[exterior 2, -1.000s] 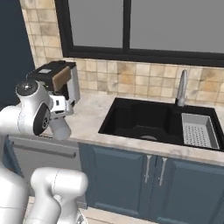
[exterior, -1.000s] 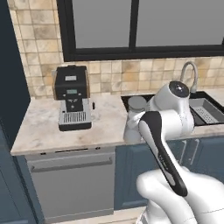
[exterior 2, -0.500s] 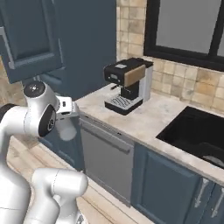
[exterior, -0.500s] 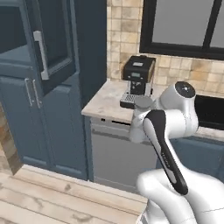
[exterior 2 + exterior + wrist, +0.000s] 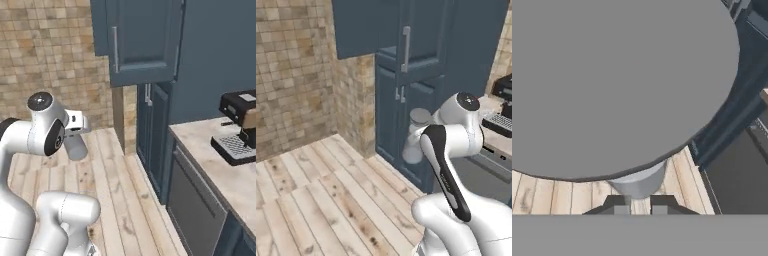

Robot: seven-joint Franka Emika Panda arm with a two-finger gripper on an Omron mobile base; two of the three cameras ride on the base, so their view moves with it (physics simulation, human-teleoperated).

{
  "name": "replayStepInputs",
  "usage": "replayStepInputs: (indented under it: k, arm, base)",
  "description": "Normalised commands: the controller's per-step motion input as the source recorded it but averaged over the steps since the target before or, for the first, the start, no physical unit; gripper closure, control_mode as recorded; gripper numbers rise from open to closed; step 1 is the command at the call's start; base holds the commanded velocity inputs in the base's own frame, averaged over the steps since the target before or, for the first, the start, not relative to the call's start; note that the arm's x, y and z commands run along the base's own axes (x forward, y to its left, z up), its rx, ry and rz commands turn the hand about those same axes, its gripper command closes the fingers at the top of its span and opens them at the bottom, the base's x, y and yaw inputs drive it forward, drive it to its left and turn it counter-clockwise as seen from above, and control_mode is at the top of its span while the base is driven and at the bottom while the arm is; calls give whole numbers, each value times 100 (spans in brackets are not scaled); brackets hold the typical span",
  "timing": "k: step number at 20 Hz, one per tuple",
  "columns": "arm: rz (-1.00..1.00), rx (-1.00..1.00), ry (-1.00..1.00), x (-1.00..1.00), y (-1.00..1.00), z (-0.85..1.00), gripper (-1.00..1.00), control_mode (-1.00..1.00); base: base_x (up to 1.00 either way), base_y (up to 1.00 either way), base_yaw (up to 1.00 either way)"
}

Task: There is a tray on the dining counter. Grab the cup, mug, and pitcher and place them on the tray. The pitcher may be placed next to the tray if it cannot fit the tray.

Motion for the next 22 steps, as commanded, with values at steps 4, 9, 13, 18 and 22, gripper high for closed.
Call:
replayStepInputs:
  k: [4,9,13,18,22]
  arm:
    - [0,0,0,0,0,0,100,100]
    - [0,0,0,0,0,0,100,100]
    - [0,0,0,0,0,0,100,100]
    - [0,0,0,0,0,0,100,100]
    - [0,0,0,0,0,0,100,100]
  base:
    - [-35,0,88]
    - [2,0,64]
    - [65,0,18]
    - [100,0,-8]
    - [100,0,-16]
